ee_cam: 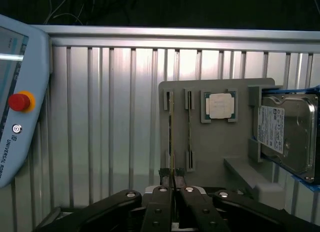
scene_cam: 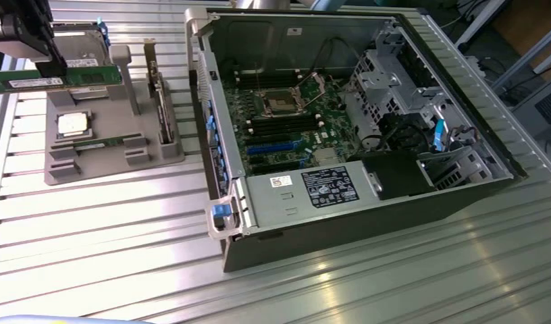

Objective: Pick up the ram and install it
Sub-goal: 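Pick up the ram and move it above insertion slot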

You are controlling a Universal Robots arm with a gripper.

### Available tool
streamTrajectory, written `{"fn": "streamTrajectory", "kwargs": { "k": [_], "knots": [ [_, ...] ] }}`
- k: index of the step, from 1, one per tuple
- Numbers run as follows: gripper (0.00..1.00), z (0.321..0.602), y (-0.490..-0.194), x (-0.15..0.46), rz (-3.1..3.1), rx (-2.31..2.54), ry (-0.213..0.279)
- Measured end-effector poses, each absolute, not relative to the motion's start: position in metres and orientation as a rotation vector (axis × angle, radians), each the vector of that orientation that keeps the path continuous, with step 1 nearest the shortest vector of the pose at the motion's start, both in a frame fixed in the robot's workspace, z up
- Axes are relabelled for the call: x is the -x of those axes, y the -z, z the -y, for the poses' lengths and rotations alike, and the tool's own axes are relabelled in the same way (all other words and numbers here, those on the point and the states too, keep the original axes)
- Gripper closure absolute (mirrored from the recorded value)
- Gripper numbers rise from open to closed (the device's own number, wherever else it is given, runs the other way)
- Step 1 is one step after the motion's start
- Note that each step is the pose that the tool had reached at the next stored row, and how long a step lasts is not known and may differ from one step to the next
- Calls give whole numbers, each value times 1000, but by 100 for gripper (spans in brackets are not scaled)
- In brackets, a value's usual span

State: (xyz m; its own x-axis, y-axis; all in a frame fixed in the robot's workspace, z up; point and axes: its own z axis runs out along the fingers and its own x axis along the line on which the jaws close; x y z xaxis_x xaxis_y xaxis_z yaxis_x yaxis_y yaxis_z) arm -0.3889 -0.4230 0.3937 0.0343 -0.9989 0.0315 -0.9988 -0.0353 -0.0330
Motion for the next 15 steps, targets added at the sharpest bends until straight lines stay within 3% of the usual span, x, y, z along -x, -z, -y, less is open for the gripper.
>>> {"fn": "streamTrajectory", "kwargs": {
  "k": [15],
  "knots": [
    [88, 423, -417, 389, -2181, 2258, 72]
  ]
}}
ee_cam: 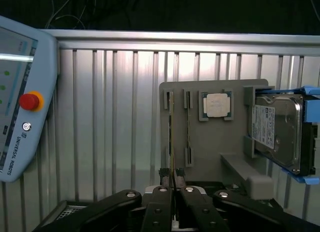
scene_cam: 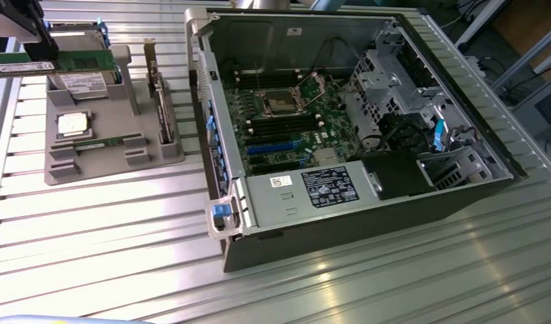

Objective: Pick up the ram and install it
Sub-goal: 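Pick up the ram and move it above insertion slot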

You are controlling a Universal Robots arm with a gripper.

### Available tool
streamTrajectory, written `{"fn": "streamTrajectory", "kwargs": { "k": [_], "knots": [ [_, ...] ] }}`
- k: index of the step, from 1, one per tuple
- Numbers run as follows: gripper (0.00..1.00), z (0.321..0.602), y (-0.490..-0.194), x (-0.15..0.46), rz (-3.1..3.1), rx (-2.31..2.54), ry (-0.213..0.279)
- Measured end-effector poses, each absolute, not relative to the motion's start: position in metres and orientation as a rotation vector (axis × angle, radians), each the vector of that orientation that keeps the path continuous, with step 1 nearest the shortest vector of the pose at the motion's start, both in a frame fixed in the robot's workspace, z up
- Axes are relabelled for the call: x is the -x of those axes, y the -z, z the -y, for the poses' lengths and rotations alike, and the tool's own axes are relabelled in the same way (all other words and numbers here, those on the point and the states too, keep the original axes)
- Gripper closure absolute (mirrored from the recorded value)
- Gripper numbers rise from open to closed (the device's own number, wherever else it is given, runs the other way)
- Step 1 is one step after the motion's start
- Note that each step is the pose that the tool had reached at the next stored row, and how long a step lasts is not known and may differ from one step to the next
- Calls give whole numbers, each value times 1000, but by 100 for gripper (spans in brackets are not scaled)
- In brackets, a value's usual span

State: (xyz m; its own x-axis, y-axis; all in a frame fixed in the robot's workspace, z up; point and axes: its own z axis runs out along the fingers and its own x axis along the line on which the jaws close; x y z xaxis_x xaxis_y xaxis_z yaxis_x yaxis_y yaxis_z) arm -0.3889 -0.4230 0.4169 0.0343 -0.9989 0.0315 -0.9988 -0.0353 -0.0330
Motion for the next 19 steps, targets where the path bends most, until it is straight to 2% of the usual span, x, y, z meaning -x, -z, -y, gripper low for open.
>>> {"fn": "streamTrajectory", "kwargs": {
  "k": [19],
  "knots": [
    [88, 423, -423, 374, -2181, 2258, 72]
  ]
}}
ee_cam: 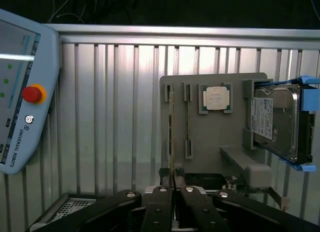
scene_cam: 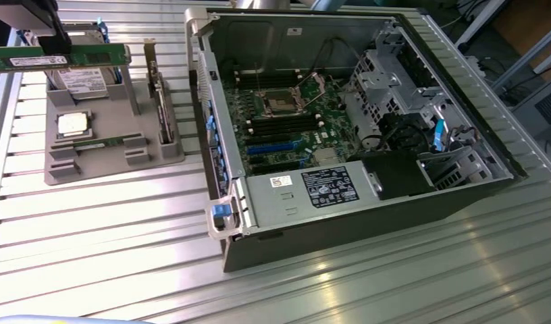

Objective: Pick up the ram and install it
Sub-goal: 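Pick up the ram and move it above insertion slot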

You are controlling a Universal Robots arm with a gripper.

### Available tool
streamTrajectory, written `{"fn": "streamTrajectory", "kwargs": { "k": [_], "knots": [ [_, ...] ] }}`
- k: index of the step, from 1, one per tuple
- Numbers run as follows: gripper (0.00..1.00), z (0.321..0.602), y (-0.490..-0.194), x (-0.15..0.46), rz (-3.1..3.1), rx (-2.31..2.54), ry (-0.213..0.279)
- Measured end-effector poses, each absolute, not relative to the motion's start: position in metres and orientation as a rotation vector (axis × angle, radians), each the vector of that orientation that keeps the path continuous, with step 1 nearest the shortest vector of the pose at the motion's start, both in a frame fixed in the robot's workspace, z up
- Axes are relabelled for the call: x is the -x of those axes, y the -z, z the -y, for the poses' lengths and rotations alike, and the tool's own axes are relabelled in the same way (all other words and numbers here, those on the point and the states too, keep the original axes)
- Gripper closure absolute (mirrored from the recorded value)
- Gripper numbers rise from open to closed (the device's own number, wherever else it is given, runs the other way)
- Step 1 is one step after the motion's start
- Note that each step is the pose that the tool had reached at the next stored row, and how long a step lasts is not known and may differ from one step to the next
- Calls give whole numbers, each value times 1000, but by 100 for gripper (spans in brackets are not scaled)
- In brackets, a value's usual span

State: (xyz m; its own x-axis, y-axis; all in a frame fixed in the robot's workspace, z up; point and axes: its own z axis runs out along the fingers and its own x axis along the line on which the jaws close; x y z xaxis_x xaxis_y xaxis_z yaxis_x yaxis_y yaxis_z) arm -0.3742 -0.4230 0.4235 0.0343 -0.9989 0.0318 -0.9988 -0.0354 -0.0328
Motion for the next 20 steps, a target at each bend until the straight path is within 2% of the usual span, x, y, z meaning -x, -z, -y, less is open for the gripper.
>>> {"fn": "streamTrajectory", "kwargs": {
  "k": [20],
  "knots": [
    [88, 423, -423, 336, -2182, 2260, 75]
  ]
}}
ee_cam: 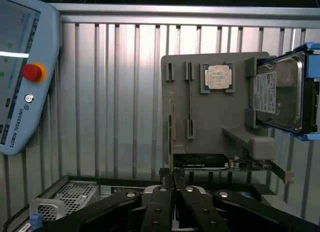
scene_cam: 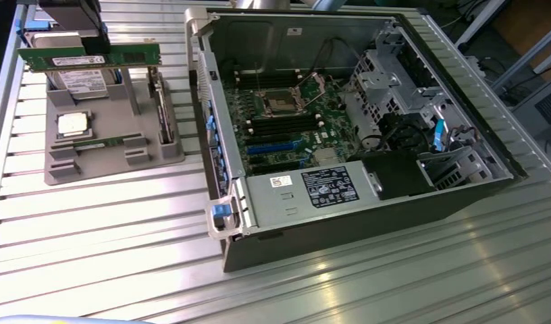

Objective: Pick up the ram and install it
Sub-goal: 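Pick up the ram and move it above insertion slot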

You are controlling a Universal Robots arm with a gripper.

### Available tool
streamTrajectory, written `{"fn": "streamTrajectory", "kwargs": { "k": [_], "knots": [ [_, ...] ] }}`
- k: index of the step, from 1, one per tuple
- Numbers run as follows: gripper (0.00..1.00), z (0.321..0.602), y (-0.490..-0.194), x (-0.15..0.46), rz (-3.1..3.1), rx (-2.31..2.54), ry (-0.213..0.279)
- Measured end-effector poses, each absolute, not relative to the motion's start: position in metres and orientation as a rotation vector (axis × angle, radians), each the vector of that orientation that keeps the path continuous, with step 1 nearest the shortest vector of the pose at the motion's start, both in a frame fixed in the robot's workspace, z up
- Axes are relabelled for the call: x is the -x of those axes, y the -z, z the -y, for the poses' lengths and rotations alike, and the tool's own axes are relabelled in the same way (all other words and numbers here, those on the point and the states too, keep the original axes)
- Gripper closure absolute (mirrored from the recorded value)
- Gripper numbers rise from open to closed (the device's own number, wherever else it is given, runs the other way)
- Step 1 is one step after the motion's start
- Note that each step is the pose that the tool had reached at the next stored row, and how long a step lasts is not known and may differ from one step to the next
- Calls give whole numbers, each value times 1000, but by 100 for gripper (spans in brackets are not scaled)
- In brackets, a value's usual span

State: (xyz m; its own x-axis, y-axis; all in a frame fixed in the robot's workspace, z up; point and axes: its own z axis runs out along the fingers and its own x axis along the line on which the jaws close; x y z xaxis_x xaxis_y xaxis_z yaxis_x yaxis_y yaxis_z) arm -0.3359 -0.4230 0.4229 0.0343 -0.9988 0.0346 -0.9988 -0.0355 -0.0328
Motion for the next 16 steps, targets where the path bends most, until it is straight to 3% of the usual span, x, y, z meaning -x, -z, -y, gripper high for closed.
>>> {"fn": "streamTrajectory", "kwargs": {
  "k": [16],
  "knots": [
    [88, 423, -413, 314, 2179, -2257, -79]
  ]
}}
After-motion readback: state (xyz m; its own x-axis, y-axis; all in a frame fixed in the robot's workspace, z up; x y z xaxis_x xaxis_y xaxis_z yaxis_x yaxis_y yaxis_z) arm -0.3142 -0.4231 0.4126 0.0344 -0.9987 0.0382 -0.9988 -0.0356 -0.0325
